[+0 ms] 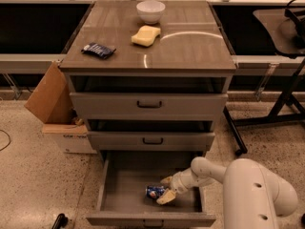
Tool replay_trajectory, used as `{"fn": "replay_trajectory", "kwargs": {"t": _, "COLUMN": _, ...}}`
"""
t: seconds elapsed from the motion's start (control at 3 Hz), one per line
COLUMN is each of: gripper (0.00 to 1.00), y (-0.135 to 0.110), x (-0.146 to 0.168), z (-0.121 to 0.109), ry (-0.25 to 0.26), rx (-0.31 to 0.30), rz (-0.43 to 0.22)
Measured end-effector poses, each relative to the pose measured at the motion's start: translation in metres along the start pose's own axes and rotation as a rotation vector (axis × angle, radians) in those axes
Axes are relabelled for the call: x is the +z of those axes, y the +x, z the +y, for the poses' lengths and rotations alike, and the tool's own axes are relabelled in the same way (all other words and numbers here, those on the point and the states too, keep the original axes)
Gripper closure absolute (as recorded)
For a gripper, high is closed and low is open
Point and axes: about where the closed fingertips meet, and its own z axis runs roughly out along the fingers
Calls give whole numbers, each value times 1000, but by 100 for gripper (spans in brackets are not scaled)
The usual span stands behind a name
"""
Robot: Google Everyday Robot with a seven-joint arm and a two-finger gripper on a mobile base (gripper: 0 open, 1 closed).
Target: Place pepsi can into bottom drawer
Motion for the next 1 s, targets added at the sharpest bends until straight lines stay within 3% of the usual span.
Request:
{"fn": "replay_trajectory", "kwargs": {"t": 0.33, "gripper": 0, "y": 0, "x": -6, "z": -2, "ry": 0, "rx": -9, "rz": -32}}
{"fn": "replay_trajectory", "kwargs": {"t": 1.0, "gripper": 0, "y": -10, "x": -78, "z": 28, "ry": -35, "rx": -48, "rz": -66}}
